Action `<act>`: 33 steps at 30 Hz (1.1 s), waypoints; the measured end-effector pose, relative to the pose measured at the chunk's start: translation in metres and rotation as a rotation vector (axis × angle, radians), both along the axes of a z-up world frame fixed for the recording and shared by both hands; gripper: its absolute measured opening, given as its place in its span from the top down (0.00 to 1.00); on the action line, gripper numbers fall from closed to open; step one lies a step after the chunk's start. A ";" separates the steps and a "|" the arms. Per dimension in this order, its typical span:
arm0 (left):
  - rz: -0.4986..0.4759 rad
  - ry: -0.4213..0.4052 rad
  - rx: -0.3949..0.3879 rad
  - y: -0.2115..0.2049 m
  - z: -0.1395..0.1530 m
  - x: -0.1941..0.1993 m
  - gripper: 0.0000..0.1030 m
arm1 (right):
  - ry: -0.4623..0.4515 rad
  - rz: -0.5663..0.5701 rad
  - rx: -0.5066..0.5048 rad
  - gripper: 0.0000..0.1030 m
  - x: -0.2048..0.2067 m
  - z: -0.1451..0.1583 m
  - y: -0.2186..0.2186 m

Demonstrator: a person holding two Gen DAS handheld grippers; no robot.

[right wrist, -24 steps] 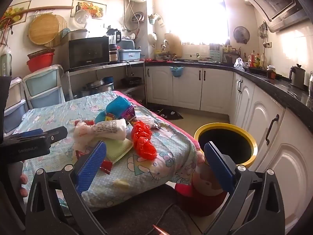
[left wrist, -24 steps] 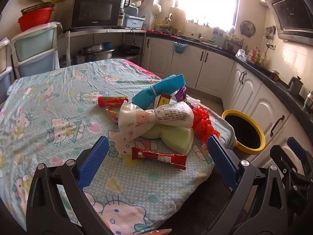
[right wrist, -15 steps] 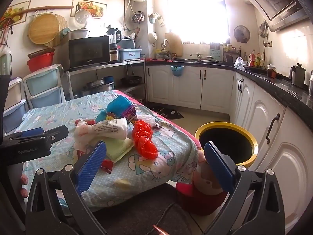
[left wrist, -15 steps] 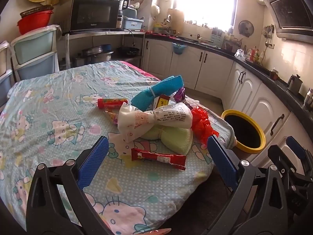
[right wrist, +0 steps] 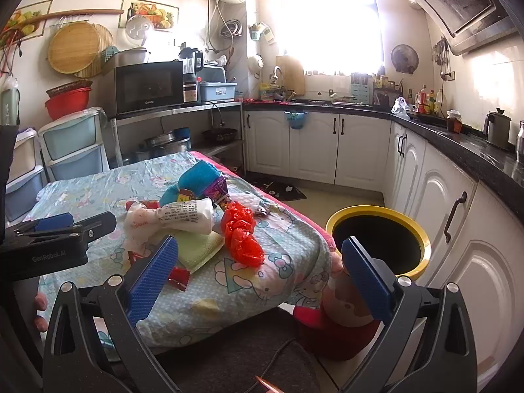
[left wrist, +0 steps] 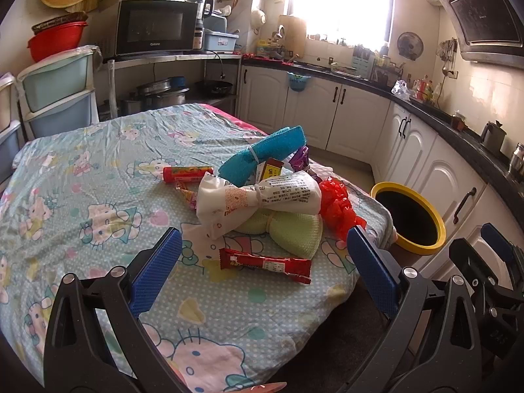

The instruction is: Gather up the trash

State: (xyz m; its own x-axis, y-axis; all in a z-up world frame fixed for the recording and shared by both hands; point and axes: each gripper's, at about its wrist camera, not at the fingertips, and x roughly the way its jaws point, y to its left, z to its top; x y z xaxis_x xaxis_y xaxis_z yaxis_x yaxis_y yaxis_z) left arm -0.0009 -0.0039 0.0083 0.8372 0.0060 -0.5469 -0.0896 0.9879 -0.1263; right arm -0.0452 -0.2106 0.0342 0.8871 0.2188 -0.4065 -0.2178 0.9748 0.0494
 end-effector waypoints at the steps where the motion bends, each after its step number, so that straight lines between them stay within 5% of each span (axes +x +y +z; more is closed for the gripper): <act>1: 0.002 0.001 0.002 -0.001 0.000 0.000 0.10 | -0.002 0.000 0.000 0.06 0.000 0.000 0.000; 33: -0.012 -0.001 0.012 0.000 0.001 -0.003 0.10 | -0.002 -0.002 0.003 0.06 -0.001 0.002 -0.003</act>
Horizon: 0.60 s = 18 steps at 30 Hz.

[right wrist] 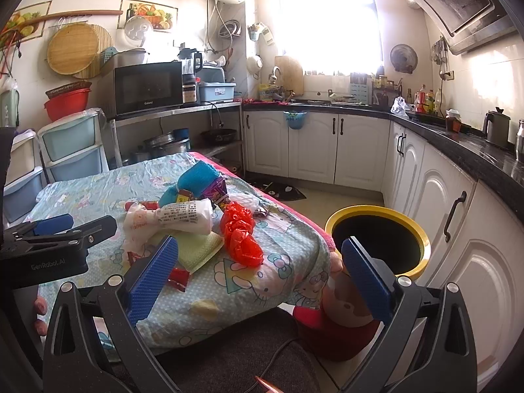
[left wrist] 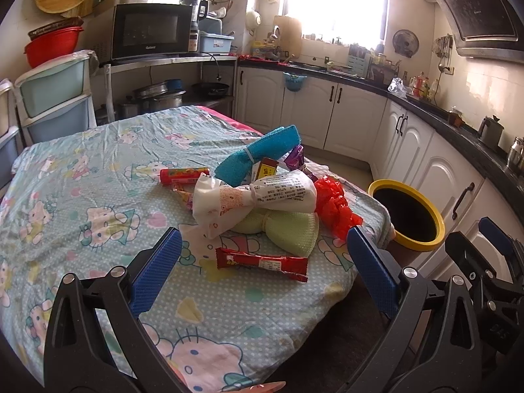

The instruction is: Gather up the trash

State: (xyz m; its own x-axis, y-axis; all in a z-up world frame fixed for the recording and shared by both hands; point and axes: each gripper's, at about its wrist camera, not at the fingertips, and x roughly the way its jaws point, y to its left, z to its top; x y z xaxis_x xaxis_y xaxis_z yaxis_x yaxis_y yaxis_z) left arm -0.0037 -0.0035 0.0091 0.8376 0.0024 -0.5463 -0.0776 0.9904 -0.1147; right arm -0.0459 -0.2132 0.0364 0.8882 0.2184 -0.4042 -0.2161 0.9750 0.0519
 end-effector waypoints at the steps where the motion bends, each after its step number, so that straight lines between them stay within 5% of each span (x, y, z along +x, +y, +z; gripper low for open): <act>1: 0.000 0.000 0.000 0.000 0.000 0.000 0.10 | 0.001 0.000 0.000 0.06 0.000 0.000 0.000; 18: 0.029 0.018 -0.017 0.011 -0.003 0.005 0.10 | 0.020 0.039 -0.031 0.06 0.007 -0.003 0.009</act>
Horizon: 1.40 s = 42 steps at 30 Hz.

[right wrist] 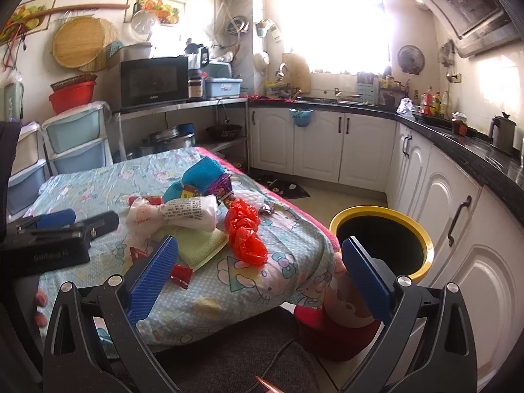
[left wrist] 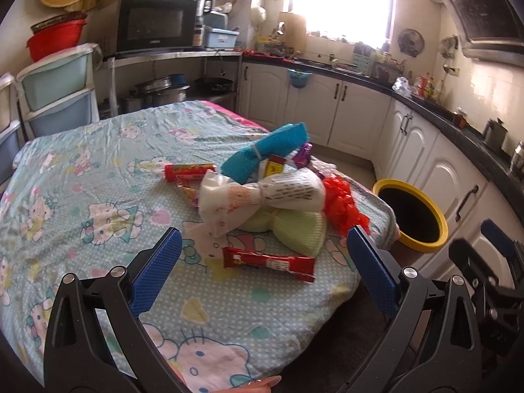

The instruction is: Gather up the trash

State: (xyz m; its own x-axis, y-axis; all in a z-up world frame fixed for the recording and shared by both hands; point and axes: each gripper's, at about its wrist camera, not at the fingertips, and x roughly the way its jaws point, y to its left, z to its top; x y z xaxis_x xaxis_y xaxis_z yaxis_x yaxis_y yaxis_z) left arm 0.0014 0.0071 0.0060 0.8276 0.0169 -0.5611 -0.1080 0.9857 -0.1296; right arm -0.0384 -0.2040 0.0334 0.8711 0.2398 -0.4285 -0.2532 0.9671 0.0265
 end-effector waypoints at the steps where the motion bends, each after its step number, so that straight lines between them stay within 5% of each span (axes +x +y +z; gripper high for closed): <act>1: 0.008 0.001 -0.006 0.005 -0.001 0.002 0.10 | 0.005 0.010 -0.007 0.06 0.002 0.000 0.003; 13: 0.128 0.061 -0.125 0.082 0.002 0.034 0.10 | -0.037 0.154 -0.091 0.06 0.039 0.017 0.053; 19: 0.059 0.068 -0.207 0.102 -0.005 0.066 0.10 | -0.037 0.162 -0.129 0.06 0.066 0.015 0.061; 25: -0.043 0.131 -0.333 0.100 -0.029 0.106 0.10 | 0.082 0.103 -0.157 0.06 0.113 -0.011 0.056; 32: -0.052 0.255 -0.487 0.109 -0.062 0.139 0.31 | 0.280 0.123 -0.165 0.08 0.166 -0.055 0.059; 42: -0.061 0.289 -0.575 0.119 -0.079 0.138 0.54 | 0.480 0.196 -0.070 0.59 0.199 -0.091 0.061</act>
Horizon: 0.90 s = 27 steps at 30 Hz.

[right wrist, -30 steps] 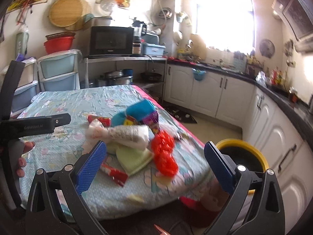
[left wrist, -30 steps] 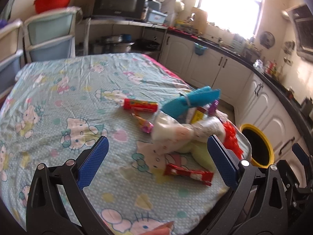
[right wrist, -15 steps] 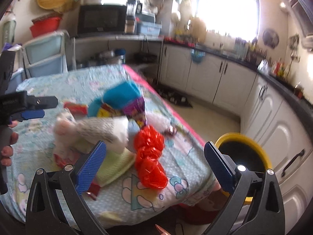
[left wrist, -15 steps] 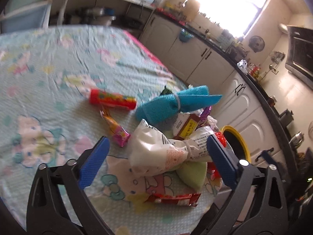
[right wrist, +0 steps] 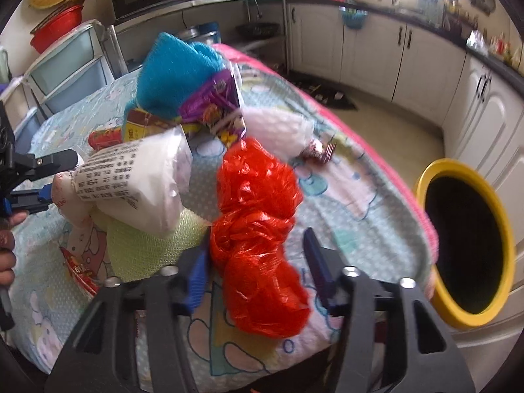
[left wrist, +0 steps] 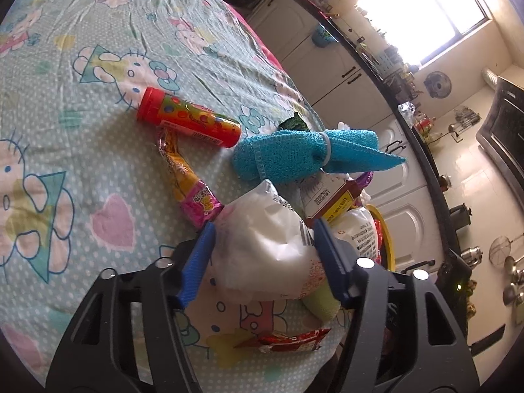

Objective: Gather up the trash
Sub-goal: 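Grasp the red plastic bag with the right tool while the left tool grasps the white mesh bag, then carry both bags over the yellow bin and open both tools to drop them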

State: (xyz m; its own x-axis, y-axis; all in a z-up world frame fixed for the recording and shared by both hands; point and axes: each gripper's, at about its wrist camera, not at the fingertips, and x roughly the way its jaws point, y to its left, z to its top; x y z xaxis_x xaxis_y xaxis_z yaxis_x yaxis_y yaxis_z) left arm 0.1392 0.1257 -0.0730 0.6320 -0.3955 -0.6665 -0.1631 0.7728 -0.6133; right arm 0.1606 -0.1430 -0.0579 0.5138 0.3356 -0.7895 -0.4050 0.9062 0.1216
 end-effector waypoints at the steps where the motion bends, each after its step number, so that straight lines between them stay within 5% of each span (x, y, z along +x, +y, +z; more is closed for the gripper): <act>1: 0.000 0.000 -0.004 0.001 0.000 -0.002 0.56 | 0.006 0.003 0.006 0.63 0.001 0.000 0.000; 9: 0.005 -0.025 0.040 0.005 0.013 -0.017 0.76 | -0.021 0.014 0.055 0.69 -0.006 0.007 0.000; 19: -0.034 -0.129 0.141 -0.009 0.063 -0.036 0.78 | -0.078 -0.005 0.133 0.69 -0.029 0.043 -0.030; 27: -0.127 -0.225 0.216 -0.069 0.096 0.001 0.78 | -0.151 -0.112 0.140 0.69 -0.035 0.073 -0.085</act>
State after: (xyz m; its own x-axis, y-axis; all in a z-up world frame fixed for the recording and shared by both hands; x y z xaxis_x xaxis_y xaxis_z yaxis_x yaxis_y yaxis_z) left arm 0.1400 0.0564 0.0233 0.7275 -0.3455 -0.5928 0.0640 0.8944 -0.4427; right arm 0.1260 -0.2277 0.0150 0.6631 0.3702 -0.6506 -0.3256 0.9252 0.1947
